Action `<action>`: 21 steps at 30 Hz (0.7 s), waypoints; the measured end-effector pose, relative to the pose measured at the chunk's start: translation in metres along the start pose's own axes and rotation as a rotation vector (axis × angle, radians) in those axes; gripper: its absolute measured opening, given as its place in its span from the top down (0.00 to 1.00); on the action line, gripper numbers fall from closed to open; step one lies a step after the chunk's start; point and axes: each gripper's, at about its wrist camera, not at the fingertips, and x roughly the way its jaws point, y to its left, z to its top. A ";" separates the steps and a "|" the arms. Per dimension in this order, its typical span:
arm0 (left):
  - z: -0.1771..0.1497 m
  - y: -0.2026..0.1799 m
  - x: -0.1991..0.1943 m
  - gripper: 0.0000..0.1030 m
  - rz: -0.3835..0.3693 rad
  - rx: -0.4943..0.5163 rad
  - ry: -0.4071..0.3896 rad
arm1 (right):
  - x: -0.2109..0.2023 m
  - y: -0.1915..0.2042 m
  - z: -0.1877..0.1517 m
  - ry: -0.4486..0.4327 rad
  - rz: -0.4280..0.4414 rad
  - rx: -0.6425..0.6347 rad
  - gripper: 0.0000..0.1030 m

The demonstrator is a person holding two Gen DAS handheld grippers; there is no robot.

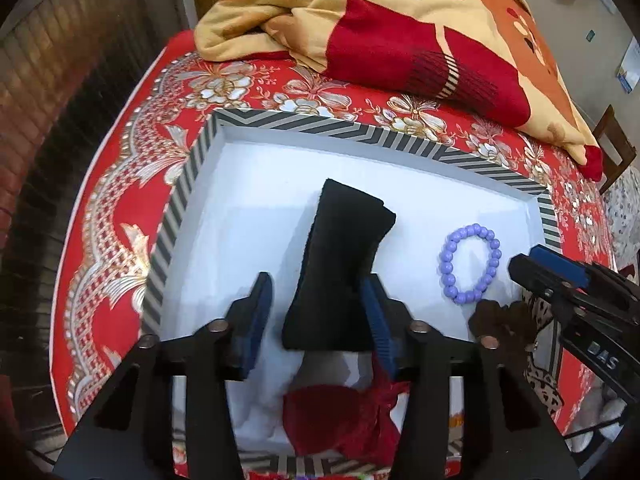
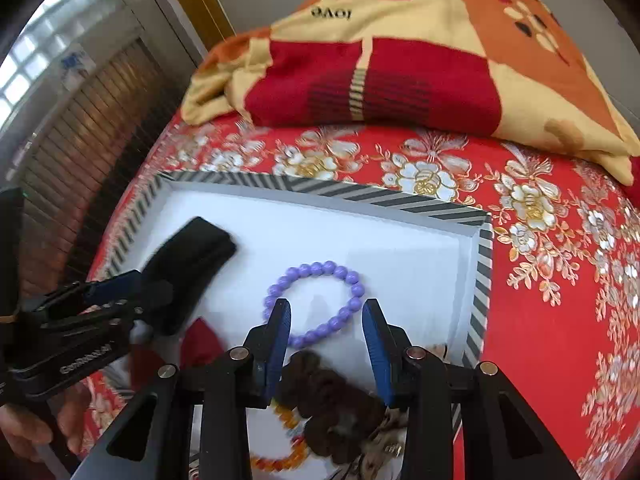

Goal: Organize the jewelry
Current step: 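Carry the black clip and purple bracelet into the white tray and open both tools, then move the left tool to the green-blue beaded charm while the right moves to the multicolour bead bracelet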

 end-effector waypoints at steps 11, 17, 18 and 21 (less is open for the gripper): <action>-0.028 0.004 -0.053 0.45 0.043 -0.029 -0.081 | -0.067 0.031 -0.041 -0.140 0.048 -0.012 0.66; -0.059 -0.001 -0.083 0.45 0.061 -0.022 -0.123 | -0.087 0.040 -0.070 -0.140 0.040 -0.032 0.64; -0.063 -0.002 -0.087 0.45 0.066 -0.024 -0.129 | -0.088 0.041 -0.074 -0.136 0.041 -0.035 0.63; -0.078 -0.003 -0.100 0.45 0.077 -0.031 -0.145 | -0.096 0.044 -0.088 -0.133 0.045 -0.051 0.63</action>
